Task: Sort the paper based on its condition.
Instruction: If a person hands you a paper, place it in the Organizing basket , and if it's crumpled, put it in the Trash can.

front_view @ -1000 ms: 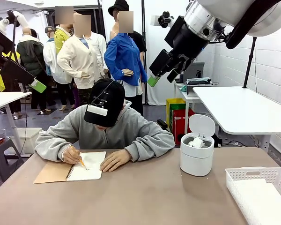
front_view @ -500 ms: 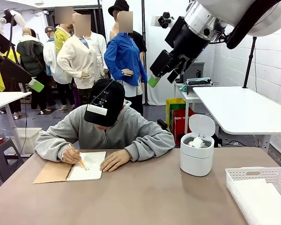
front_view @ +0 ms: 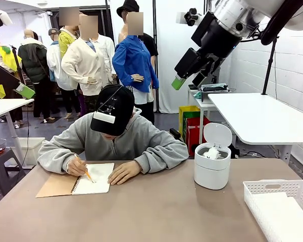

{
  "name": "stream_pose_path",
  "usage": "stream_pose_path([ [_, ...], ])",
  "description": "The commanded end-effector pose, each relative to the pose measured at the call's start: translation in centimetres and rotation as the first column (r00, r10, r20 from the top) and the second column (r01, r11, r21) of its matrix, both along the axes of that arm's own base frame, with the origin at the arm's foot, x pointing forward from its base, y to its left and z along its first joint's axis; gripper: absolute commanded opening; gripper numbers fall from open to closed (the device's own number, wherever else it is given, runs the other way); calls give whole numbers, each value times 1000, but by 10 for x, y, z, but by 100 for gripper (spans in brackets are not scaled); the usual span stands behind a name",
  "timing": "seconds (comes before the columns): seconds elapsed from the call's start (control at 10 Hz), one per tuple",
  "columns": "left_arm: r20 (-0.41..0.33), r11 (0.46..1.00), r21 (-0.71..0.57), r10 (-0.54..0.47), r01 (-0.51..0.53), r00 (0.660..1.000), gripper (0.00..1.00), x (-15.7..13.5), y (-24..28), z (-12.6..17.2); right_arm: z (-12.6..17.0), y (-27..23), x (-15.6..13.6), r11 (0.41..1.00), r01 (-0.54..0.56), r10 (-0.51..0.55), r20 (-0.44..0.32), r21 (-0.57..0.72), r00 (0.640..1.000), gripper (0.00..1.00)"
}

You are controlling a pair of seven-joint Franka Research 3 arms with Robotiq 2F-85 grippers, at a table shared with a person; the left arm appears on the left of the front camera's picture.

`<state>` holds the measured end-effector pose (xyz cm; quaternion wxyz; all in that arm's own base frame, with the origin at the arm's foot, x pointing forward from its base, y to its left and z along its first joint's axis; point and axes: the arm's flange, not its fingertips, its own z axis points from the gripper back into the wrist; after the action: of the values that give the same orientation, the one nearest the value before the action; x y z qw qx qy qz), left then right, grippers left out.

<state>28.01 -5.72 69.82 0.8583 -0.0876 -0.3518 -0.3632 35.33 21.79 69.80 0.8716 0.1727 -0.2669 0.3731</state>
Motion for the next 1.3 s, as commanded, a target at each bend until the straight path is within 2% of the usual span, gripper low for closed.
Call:
stream_pose_path([
  [0.0, -13, 999, 36, -28, 29, 1000, 100, 2, 6, -3, -4, -2, -1, 1000, -7, 7, -11, 5, 1000, 100],
  [0.2, -12, 996, 79, -43, 44, 999, 100, 3, 2, -4, 0, 0, 0, 1000, 0, 0, 0, 0, 1000, 100],
  [0.3, -14, 1000, 19, -17, 17, 1000, 100, 1, 1, -4, 0, 0, 0, 1000, 0, 0, 0, 0, 1000, 100],
  [0.6, -15, 999, 33, -24, 24, 1000, 100, 1, 0, -5, 0, 0, 0, 1000, 0, 0, 0, 0, 1000, 100],
  [0.9, -9, 997, -2, 73, -73, 997, 100, -2, 12, -3, 0, 0, 0, 1000, 0, 0, 0, 0, 1000, 100],
  [1.2, -8, 997, 13, 77, -77, 997, 100, -1, 13, -2, 0, 0, 0, 1000, 0, 0, 0, 0, 1000, 100],
])
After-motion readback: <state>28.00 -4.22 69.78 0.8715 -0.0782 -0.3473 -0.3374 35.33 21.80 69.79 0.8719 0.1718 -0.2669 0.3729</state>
